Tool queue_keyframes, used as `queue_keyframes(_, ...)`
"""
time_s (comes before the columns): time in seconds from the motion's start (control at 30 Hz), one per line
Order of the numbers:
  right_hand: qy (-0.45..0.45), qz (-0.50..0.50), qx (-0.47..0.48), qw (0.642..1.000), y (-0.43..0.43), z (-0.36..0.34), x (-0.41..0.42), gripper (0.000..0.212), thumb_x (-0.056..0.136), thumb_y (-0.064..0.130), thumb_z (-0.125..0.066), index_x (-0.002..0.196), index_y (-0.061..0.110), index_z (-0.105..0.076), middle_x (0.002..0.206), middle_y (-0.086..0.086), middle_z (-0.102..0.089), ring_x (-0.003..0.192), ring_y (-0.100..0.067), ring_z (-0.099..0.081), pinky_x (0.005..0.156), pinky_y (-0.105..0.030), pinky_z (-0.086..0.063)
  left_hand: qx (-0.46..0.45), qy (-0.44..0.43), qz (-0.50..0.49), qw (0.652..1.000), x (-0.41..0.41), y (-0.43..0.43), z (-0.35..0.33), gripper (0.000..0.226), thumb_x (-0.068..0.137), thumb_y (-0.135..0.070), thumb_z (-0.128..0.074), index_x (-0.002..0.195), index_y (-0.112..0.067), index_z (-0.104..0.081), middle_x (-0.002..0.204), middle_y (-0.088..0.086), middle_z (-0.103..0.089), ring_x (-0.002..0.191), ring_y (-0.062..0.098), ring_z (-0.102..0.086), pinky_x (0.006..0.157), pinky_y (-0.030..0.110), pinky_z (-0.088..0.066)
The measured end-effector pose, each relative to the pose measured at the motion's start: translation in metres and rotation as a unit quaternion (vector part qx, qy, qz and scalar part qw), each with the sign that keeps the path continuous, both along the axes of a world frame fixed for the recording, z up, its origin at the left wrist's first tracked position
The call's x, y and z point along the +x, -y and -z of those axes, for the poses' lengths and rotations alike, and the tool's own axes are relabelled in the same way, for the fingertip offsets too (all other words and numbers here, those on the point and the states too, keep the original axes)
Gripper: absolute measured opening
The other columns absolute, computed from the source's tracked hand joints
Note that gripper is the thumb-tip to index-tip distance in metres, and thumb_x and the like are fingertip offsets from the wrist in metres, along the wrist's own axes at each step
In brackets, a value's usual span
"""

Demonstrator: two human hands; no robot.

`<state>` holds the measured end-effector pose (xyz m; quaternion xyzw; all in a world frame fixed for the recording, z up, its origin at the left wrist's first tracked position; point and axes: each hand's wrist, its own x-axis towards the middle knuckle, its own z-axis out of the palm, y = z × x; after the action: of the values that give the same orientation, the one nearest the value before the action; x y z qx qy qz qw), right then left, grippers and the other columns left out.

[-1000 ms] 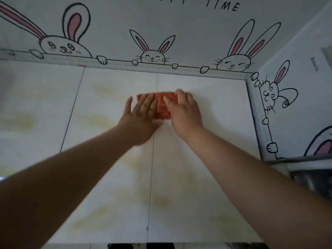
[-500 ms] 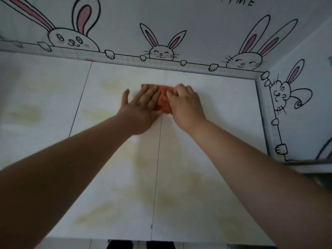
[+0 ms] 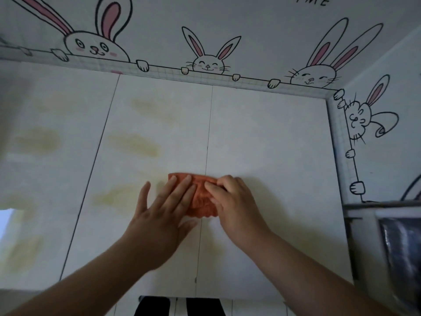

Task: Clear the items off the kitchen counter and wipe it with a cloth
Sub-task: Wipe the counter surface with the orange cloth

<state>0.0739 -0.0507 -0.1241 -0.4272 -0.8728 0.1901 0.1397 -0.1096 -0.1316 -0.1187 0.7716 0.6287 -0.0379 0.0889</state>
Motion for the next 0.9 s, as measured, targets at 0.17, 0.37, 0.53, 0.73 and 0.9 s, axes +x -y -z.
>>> queue_keyframes(0.17,0.011,0.016,0.070,0.997,-0.084,0.002,-0.028,0.020,0.083,0.012,-0.059,0.101,0.011,-0.069,0.087,-0.011,-0.056,0.077,-0.030,-0.053,0.069,-0.034,-0.047,0.011,-0.043,-0.006,0.999,-0.023,-0.085,0.009,0.060,0.099,-0.050,-0.018,0.141,-0.016,-0.044,0.148,0.004,-0.041,0.133,0.024,-0.044,0.102,0.059,-0.034)
queue_keyframes(0.37,0.072,0.081,0.114,0.987,-0.195,0.002,-0.075,0.030,0.093,0.011,-0.042,0.114,0.015,-0.063,0.115,-0.015,-0.056,0.106,-0.030,-0.049,0.084,-0.036,-0.039,-0.060,-0.060,-0.072,0.994,-0.043,-0.211,-0.003,0.070,0.089,-0.063,0.000,0.149,-0.029,0.012,0.159,-0.009,0.014,0.146,0.013,0.010,0.113,0.060,0.007)
queue_keyframes(0.53,0.079,0.087,0.120,0.986,-0.200,0.000,-0.088,0.033,0.093,0.008,-0.042,0.119,0.014,-0.061,0.121,-0.015,-0.055,0.113,-0.030,-0.048,0.090,-0.038,-0.038,-0.095,-0.061,-0.081,0.990,-0.045,-0.224,-0.010,0.072,0.089,-0.065,-0.001,0.149,-0.028,0.013,0.159,-0.008,0.016,0.145,0.013,0.015,0.112,0.061,0.009)
queue_keyframes(0.73,0.046,0.025,0.127,0.991,-0.118,-0.001,-0.063,0.012,0.085,0.011,-0.060,0.095,0.006,-0.064,0.088,-0.015,-0.058,0.079,-0.034,-0.055,0.066,-0.036,-0.048,-0.036,-0.029,-0.035,0.998,-0.042,-0.133,-0.004,0.070,0.090,-0.058,0.001,0.151,-0.024,-0.001,0.160,-0.005,0.005,0.147,0.016,0.001,0.113,0.058,-0.004)
queue_keyframes(0.9,0.056,-0.026,0.057,0.996,-0.021,-0.004,-0.035,0.040,0.076,0.007,-0.063,0.116,0.012,-0.064,0.092,-0.006,-0.056,0.077,-0.026,-0.050,0.067,-0.033,-0.044,-0.003,-0.010,-0.013,1.000,-0.029,-0.015,0.004,0.066,0.096,-0.052,-0.016,0.145,-0.013,-0.034,0.155,0.006,-0.028,0.141,0.027,-0.029,0.106,0.059,-0.027)
